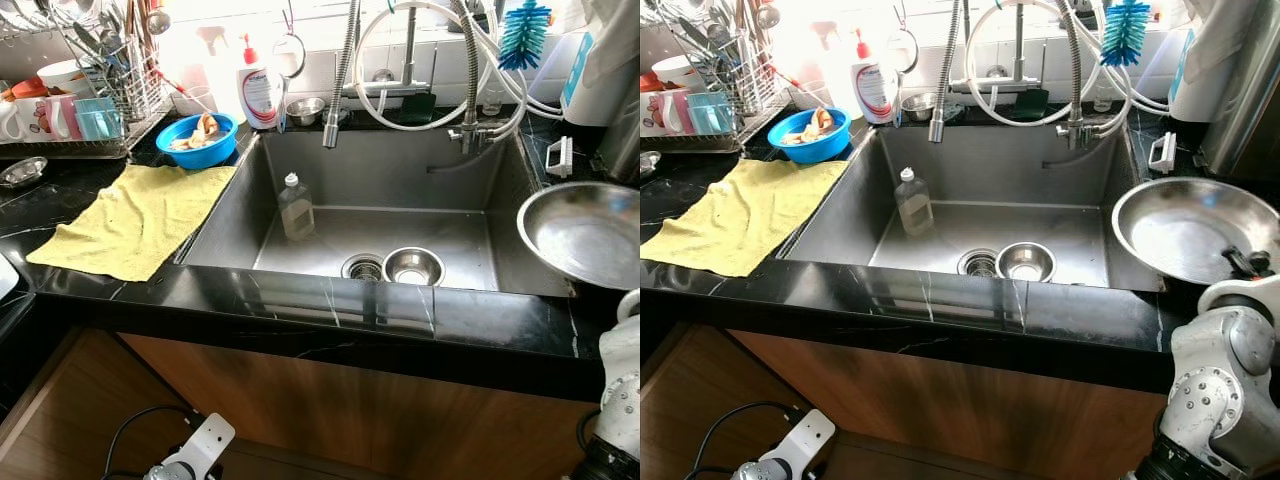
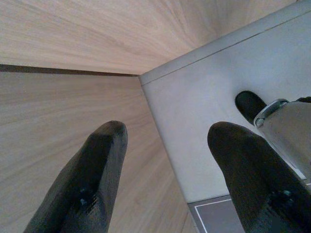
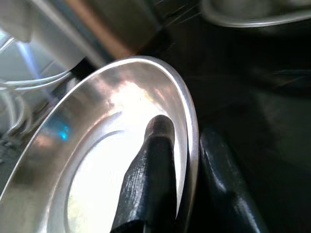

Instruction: Kitchen organization

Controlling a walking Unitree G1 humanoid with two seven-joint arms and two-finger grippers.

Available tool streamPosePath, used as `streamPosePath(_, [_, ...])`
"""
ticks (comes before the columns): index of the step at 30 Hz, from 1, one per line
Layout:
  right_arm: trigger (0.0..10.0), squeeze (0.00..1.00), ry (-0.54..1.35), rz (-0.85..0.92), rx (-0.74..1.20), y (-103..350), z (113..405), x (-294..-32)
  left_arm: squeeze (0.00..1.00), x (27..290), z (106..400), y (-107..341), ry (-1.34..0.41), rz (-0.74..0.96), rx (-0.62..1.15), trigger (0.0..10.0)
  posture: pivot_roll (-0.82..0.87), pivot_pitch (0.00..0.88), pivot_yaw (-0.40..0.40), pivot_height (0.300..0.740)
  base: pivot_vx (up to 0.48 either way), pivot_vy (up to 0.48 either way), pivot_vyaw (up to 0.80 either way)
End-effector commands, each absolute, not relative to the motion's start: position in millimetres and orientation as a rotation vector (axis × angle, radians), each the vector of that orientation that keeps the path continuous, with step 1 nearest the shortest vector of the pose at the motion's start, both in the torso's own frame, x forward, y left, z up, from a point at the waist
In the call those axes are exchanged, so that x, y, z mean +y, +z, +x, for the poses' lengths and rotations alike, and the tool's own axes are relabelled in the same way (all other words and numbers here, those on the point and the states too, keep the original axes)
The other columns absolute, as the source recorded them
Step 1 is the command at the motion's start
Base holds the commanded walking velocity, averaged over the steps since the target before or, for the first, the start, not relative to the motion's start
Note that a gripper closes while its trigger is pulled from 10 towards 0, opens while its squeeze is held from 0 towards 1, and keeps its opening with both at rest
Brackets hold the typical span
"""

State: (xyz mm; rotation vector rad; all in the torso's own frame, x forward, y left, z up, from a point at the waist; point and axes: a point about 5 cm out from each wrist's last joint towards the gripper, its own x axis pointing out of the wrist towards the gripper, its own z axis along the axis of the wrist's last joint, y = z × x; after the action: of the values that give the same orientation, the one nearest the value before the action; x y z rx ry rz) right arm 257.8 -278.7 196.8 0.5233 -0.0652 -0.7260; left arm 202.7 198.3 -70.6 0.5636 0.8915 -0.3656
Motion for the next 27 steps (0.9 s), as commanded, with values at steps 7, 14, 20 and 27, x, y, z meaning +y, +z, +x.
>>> streamPosePath(7, [0.0, 0.00, -0.567, 0.531, -0.100, 207.1, 269.9, -259.4, 0.00, 205.4, 198.9, -71.6, -0.353, 0.581, 0.906, 10.0, -0.14, 0.000, 0.101, 0.740, 0.000, 0.000, 0.00])
streamPosePath(14, [10.0, 0.00, -0.385, 0.323, -0.053, 211.7, 290.6, -241.0, 0.00, 204.9, 200.0, -71.1, -0.351, 0.579, 0.902, 10.0, -0.14, 0.000, 0.101, 0.740, 0.000, 0.000, 0.00])
streamPosePath(20, [10.0, 0.00, -0.262, 0.183, -0.016, 209.5, 311.3, -230.5, 0.00, 204.2, 200.8, -70.8, -0.348, 0.575, 0.901, 10.0, -0.14, 0.000, 0.101, 0.740, 0.000, 0.000, 0.00])
streamPosePath(27, [10.0, 0.00, -0.070, -0.137, -0.035, 217.3, 347.2, -213.1, 0.00, 204.1, 201.3, -70.6, -0.341, 0.569, 0.899, 10.0, -0.13, 0.000, 0.099, 0.740, 0.000, 0.000, 0.00])
